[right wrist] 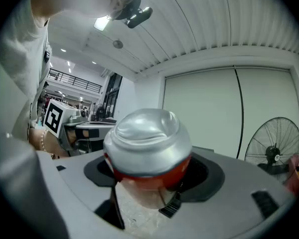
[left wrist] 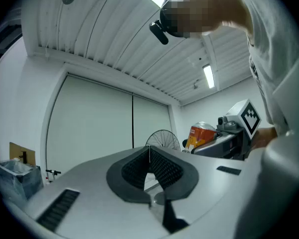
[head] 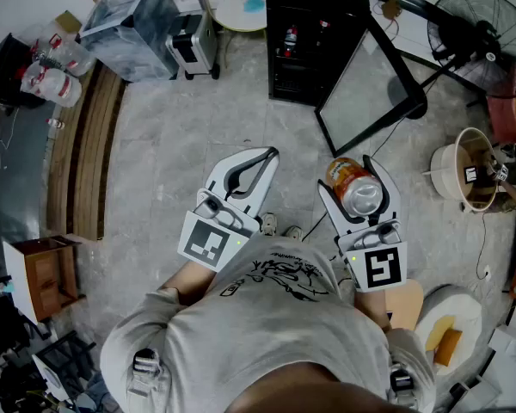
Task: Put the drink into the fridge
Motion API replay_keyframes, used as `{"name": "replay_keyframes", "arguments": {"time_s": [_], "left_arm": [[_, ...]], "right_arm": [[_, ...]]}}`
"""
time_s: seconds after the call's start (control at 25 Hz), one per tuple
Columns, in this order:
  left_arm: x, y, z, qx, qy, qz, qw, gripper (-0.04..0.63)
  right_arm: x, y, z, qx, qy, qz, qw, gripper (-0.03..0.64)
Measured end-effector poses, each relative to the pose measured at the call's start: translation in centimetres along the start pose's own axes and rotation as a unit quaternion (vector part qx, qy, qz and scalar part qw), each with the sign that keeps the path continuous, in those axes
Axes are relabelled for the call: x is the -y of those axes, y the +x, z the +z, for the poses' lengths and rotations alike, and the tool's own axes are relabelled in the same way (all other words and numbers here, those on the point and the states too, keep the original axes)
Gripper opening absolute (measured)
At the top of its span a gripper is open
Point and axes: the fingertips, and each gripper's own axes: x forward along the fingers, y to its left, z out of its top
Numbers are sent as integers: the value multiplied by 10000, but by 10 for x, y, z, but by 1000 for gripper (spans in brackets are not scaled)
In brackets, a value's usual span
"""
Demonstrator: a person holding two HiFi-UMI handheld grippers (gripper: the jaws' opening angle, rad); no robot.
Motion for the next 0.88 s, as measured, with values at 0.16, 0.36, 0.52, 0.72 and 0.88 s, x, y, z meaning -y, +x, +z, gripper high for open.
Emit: {"name": "replay_keyframes", "arguments": {"time_s": [0.16, 0.36, 0.52, 0.72, 0.88], "left_arm": [[7, 4, -1, 26, -116, -4, 9999, 21], [4, 1, -1, 5, -134, 34, 9999, 21], [-6, -6, 0, 42, -117, 102, 9999, 21], [-21, -19, -4, -16, -131, 105, 9999, 21], [-29, -26, -7, -39, -130, 86, 9999, 21]], "right_arm": [[5, -5, -1, -2, -16, 11, 10000, 342], [2, -2, 1, 10, -71, 83, 9999, 342], [-5, 6, 0, 12, -77, 234, 9997, 342], [-20, 20, 0, -24, -108, 325, 9994, 344], [-27, 30, -1, -41, -114, 313, 9994, 344]]}}
